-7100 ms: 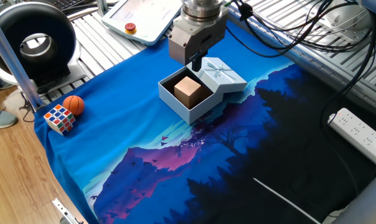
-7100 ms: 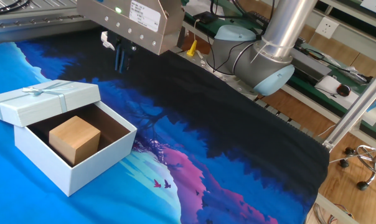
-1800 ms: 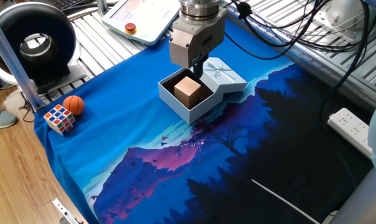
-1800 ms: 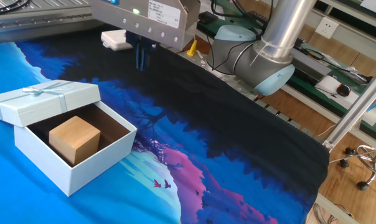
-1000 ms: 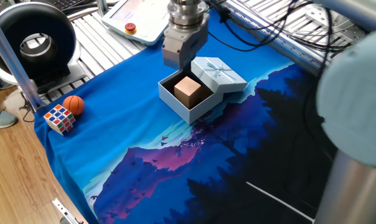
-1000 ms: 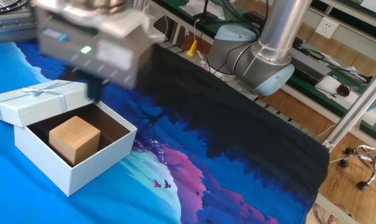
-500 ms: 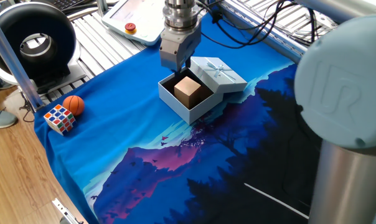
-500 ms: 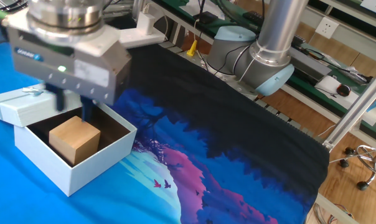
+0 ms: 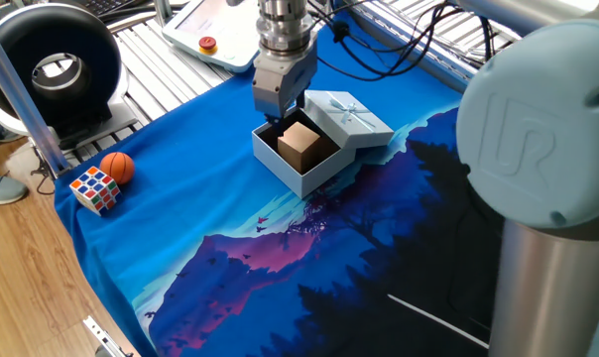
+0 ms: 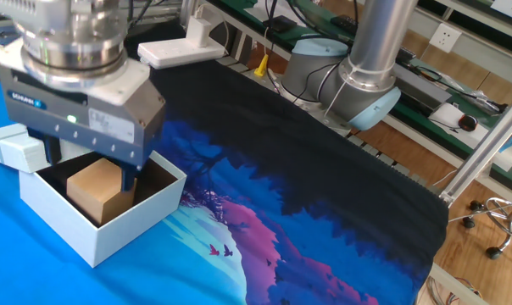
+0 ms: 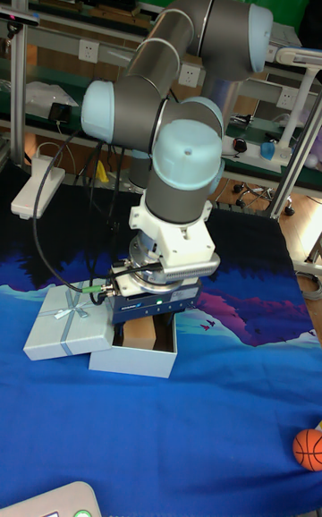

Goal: Take everything out of the gift box

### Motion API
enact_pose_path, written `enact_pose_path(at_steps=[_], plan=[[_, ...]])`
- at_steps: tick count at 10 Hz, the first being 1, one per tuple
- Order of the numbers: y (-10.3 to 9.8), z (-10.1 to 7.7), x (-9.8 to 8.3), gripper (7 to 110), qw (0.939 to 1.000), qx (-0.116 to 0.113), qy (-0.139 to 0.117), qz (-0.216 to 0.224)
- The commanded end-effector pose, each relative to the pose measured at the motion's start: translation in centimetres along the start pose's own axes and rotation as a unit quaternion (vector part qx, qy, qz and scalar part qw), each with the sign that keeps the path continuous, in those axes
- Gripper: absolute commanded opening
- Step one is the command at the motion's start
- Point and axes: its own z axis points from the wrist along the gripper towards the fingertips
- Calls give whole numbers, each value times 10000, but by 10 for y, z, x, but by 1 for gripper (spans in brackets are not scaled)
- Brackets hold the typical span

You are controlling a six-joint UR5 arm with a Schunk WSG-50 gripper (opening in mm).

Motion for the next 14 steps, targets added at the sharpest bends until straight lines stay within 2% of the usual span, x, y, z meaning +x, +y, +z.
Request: enact_pose_path(at_steps=[1, 3, 5, 7, 8, 14], plan=[[3, 12, -7, 88, 9998, -28, 7, 174], [8, 13, -7, 88, 9995, 13, 47, 296], [8, 12, 1, 88, 9992, 21, 180, 351], [4, 16, 2, 88, 9991, 76, 208, 375], [3, 19, 3, 66, 9991, 71, 198, 373], [5, 32, 0, 66, 9987, -30, 102, 501]])
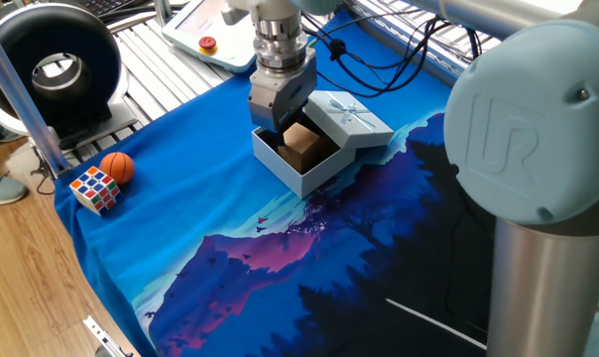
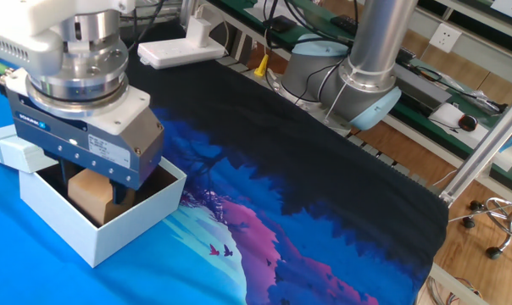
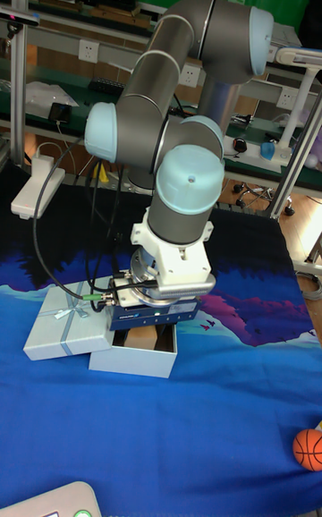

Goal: Take everything out of the gift box

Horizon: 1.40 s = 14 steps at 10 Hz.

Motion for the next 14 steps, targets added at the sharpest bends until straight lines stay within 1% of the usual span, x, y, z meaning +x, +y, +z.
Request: enact_pose_path(at_steps=[1, 6, 7, 8, 9, 10, 11, 13, 14], plan=[[2, 6, -3, 66, 9999, -78, -74, 49], [0, 11, -3, 66, 9999, -86, -101, 92], [0, 15, -2, 44, 9998, -85, -132, 138], [-1, 20, 0, 44, 9996, -105, -202, 156], [-2, 17, 6, 44, 9996, -106, -146, 226], [-5, 5, 16, 44, 9995, -34, 18, 312], [9, -14, 26, 7, 9991, -194, 173, 347], [25, -39, 34, 7, 9987, -417, 127, 277], [34, -58, 43, 7, 9984, -478, 150, 251]])
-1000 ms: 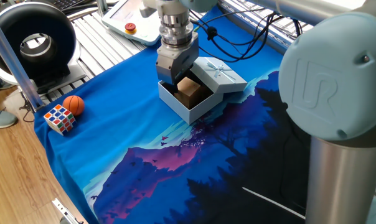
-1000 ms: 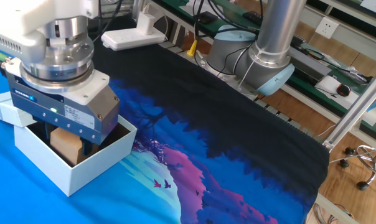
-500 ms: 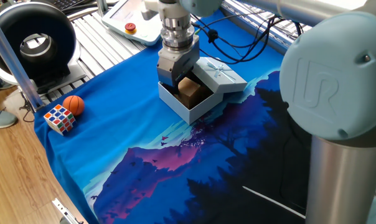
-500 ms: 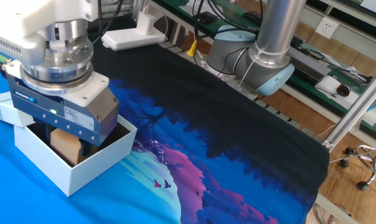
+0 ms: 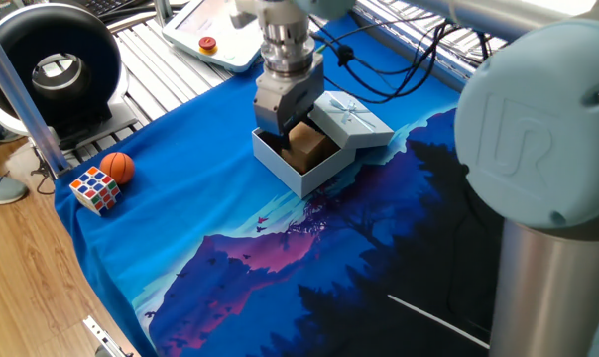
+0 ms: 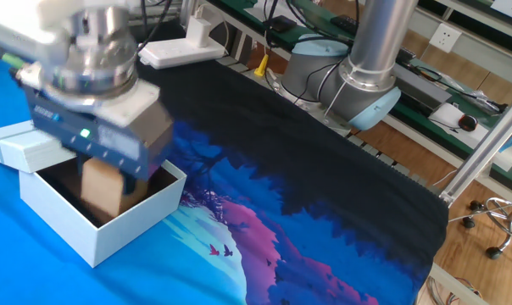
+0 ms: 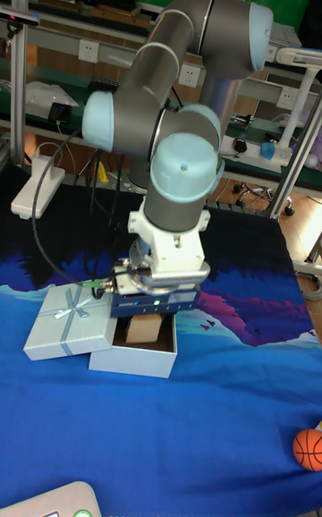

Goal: Take everything out of the gift box

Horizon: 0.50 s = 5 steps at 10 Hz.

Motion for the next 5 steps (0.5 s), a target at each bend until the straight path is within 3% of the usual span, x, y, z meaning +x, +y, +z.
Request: enact_pose_path(at_steps=[1, 2, 3, 4, 5], plan=[[21, -53, 34, 7, 9999, 20, 139, -6], [29, -72, 48, 7, 9995, 236, 203, 8], [79, -86, 60, 7, 9992, -147, 215, 309], [134, -86, 67, 7, 9959, -593, 170, 655], [159, -75, 67, 7, 9954, -578, 38, 767]])
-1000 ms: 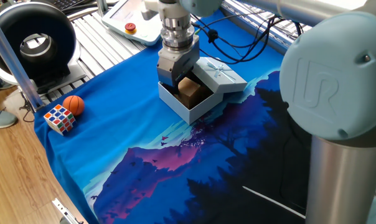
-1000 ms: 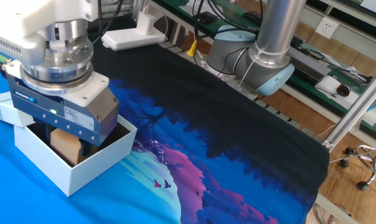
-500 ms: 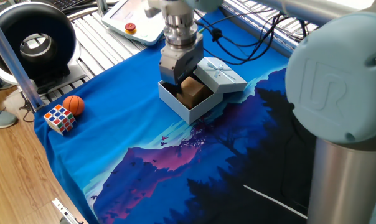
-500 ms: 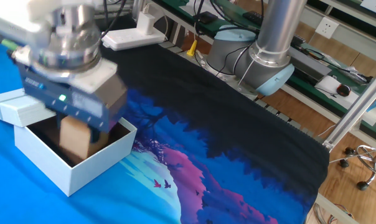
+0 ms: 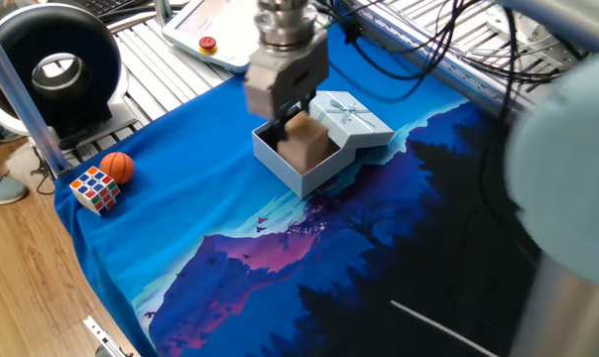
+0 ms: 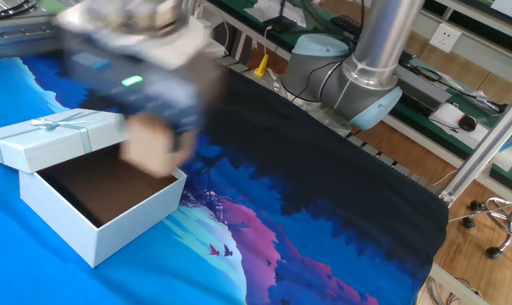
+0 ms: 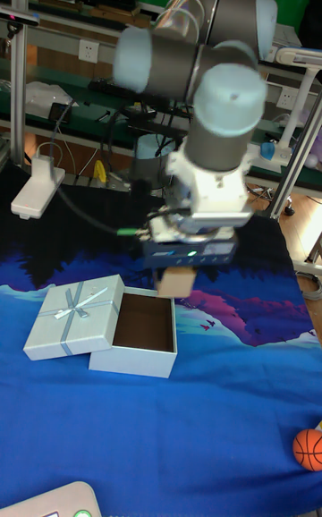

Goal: Take everything out of the gift box

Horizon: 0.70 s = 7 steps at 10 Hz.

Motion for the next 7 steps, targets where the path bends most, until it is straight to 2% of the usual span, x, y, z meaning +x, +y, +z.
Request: enact_pose_path(at_steps=[1, 2, 3, 4, 5, 6, 7], plan=[[83, 1, 22, 7, 9978, -443, -130, 482], [87, 14, 9, 7, 9971, -464, -253, 549], [87, 34, -13, 7, 9962, -445, -481, 566], [94, 64, -37, 7, 9947, -441, -727, 572], [90, 86, -52, 7, 9941, -301, -853, 594], [78, 95, -54, 7, 9947, -61, -809, 633], [64, 94, -51, 7, 9947, 217, -754, 671]])
